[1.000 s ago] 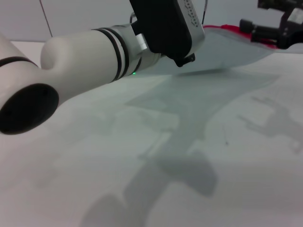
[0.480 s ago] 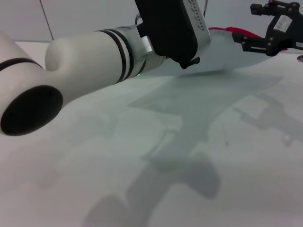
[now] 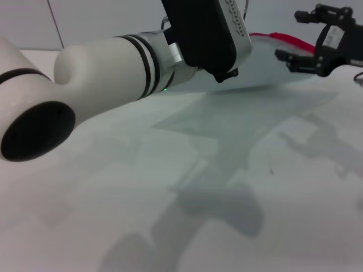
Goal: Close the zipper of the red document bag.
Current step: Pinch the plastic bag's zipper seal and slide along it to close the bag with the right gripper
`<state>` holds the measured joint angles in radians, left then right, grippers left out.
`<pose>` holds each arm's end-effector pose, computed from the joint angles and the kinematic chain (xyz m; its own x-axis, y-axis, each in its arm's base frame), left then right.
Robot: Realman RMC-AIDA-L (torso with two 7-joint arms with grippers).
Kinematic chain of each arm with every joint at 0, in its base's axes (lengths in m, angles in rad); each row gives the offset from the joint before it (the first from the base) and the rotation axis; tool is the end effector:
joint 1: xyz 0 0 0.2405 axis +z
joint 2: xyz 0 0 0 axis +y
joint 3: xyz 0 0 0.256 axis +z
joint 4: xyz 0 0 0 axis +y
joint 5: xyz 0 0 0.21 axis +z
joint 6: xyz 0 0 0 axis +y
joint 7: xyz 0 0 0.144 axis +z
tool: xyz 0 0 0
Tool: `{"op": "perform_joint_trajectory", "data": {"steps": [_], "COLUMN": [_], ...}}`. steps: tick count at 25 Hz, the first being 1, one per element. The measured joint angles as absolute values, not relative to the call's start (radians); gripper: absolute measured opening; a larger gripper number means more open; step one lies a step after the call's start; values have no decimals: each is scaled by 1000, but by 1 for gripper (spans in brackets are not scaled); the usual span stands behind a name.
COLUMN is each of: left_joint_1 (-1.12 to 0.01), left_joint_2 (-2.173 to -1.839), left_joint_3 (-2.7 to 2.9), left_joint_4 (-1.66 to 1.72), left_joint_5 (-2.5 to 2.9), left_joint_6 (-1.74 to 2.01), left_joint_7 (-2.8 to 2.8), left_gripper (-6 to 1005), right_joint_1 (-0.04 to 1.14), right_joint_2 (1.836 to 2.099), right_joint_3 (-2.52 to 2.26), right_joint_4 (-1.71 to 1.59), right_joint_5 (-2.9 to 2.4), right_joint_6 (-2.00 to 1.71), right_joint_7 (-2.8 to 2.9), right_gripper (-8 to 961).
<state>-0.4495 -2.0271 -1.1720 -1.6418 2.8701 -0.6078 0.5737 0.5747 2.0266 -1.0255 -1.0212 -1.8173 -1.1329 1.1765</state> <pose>-0.0630 0.3616 -0.0312 0.9806 -0.1881 -0.0554 -0.1628 -0.6233 -0.7648 0.1859 0.4171 0.0564 0.9570 0.2299 -0.1769 0.0622 -0.7583 -0.6489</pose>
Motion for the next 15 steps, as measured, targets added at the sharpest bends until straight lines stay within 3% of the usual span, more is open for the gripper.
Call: {"op": "perform_joint_trajectory", "data": {"steps": [15], "left_joint_1": [-449], "left_joint_2": [-2026], "left_joint_3": [-1180], "left_joint_4": [-1644], "left_joint_5": [2870], "left_joint_6": [-614], "left_joint_7": [575], "left_gripper": [54], "right_joint_1": [426], "right_joint_2": [2032], "right_joint_3": [-1383], "right_joint_4": [-1272], "right_joint_5": [-1825], "right_joint_6": [-810], "right_joint_7": [1188], "right_gripper": [782]}}
